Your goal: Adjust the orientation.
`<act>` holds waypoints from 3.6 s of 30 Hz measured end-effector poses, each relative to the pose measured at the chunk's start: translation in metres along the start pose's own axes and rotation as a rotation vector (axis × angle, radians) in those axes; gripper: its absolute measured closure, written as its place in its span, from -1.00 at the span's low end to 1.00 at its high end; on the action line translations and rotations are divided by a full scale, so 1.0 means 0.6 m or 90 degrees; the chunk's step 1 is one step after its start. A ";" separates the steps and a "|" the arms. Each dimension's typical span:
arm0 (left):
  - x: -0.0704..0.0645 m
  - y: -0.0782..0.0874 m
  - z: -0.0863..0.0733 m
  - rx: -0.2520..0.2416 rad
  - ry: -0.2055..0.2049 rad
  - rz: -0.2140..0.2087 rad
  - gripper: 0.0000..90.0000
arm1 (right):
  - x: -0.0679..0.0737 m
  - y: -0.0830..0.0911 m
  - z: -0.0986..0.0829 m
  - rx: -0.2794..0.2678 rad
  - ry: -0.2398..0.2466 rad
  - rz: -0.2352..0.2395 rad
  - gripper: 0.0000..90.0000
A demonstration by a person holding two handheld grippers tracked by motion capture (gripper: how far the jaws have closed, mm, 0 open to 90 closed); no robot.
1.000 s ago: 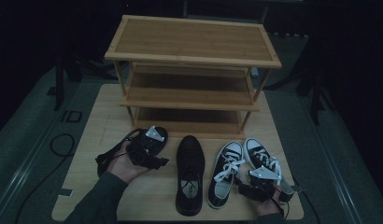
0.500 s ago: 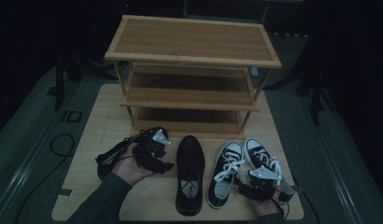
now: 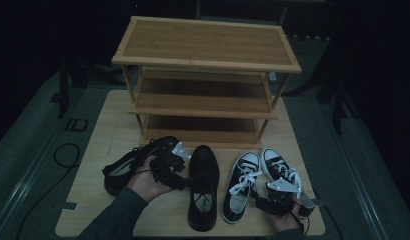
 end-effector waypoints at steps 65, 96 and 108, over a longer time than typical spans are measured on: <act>0.063 0.012 -0.093 0.047 0.120 0.125 0.96 | 0.000 0.000 0.000 0.000 0.000 0.000 -0.21; 0.104 0.055 -0.159 0.061 0.138 0.175 0.95 | 0.000 0.000 0.000 0.001 0.000 0.000 -0.21; 0.103 0.063 -0.162 0.063 0.142 0.197 0.50 | 0.000 0.000 0.000 0.001 0.000 0.000 -0.21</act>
Point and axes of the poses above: each handheld gripper's, and its own axes: y roughly backward along the jaws, z roughly out of its top, x roughly to its left, the point moved 1 cm from there along -y, roughly forward along the jaws, and after that the axes turned 9 degrees about z, right-handed, at the moved point
